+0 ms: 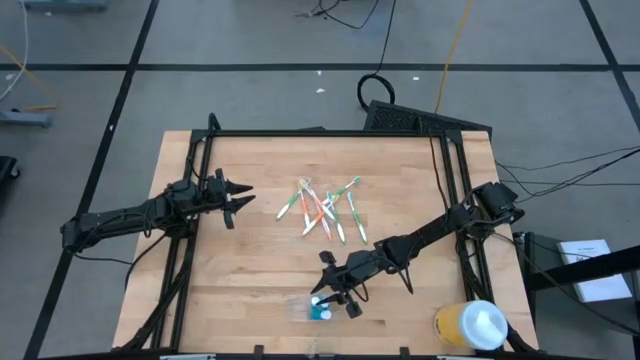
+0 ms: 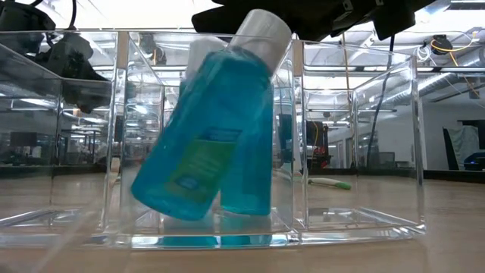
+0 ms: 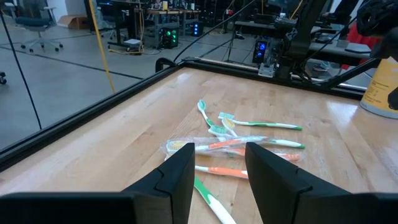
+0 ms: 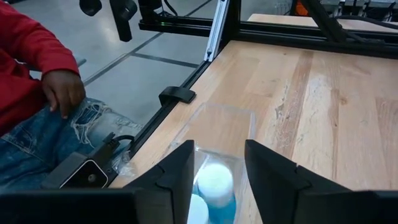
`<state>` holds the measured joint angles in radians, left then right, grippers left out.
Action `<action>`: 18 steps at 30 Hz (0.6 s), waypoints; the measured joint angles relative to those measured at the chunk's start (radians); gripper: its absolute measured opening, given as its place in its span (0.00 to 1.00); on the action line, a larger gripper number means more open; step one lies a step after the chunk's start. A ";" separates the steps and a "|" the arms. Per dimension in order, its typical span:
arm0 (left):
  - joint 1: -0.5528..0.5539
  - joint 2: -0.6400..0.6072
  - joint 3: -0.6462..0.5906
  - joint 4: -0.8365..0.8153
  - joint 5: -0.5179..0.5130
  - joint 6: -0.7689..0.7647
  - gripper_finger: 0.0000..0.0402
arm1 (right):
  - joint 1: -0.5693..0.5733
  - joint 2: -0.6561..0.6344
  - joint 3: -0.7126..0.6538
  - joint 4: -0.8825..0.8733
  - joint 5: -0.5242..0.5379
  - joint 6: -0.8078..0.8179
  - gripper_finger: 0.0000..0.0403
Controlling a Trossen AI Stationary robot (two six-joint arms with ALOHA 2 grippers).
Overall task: Pick & Place toothbrushing station
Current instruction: Put the green toothbrush into the transparent organizer
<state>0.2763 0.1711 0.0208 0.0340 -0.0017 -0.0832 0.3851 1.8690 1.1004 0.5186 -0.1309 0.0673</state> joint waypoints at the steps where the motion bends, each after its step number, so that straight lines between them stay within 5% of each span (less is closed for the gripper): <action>1: 0.000 0.000 0.000 0.000 0.000 0.000 0.37 | 0.000 0.000 0.000 0.000 0.000 0.000 0.35; 12: 0.000 0.000 0.000 0.000 0.000 0.000 0.37 | 0.002 -0.035 -0.001 -0.010 -0.003 -0.006 0.40; 18: 0.000 0.000 0.000 0.000 0.000 0.000 0.37 | -0.001 -0.150 -0.001 -0.164 -0.004 -0.005 0.39</action>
<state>0.2764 0.1709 0.0208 0.0338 -0.0017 -0.0832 0.3840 1.7186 1.0996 0.3547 -0.1345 0.0620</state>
